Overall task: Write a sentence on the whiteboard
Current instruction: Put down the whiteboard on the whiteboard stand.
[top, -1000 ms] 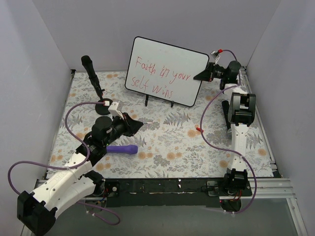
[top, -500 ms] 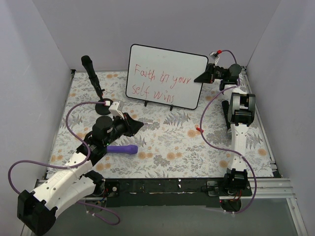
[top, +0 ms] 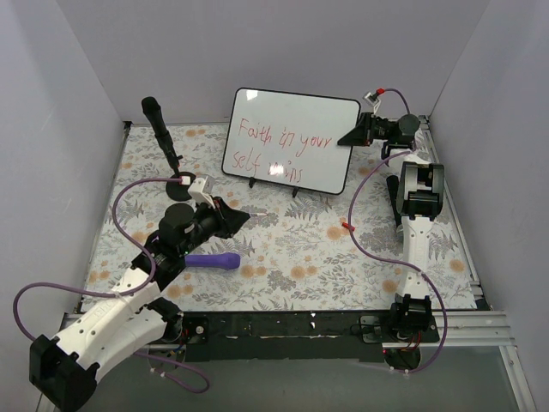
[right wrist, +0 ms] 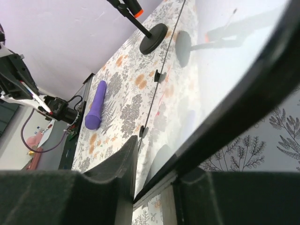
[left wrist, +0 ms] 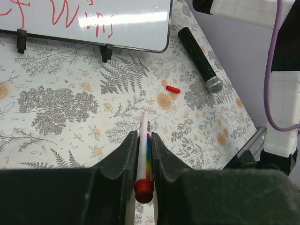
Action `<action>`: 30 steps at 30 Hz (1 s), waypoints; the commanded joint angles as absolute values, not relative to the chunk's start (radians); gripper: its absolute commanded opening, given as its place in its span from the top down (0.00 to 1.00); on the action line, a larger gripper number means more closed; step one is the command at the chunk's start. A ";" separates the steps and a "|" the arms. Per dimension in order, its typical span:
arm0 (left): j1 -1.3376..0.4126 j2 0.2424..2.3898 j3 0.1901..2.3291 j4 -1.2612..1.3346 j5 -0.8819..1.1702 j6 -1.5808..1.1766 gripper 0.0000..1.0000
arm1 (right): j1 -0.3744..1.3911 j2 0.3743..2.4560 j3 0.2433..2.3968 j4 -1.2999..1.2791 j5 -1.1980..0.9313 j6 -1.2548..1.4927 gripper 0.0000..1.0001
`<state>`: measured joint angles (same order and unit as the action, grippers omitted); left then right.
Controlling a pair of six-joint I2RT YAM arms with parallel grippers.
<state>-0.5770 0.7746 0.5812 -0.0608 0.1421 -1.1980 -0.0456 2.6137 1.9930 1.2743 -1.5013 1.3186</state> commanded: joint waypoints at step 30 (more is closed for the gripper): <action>-0.574 0.704 0.611 -0.092 0.135 -1.209 1.00 | -0.054 2.666 1.950 1.736 -1.664 1.558 0.41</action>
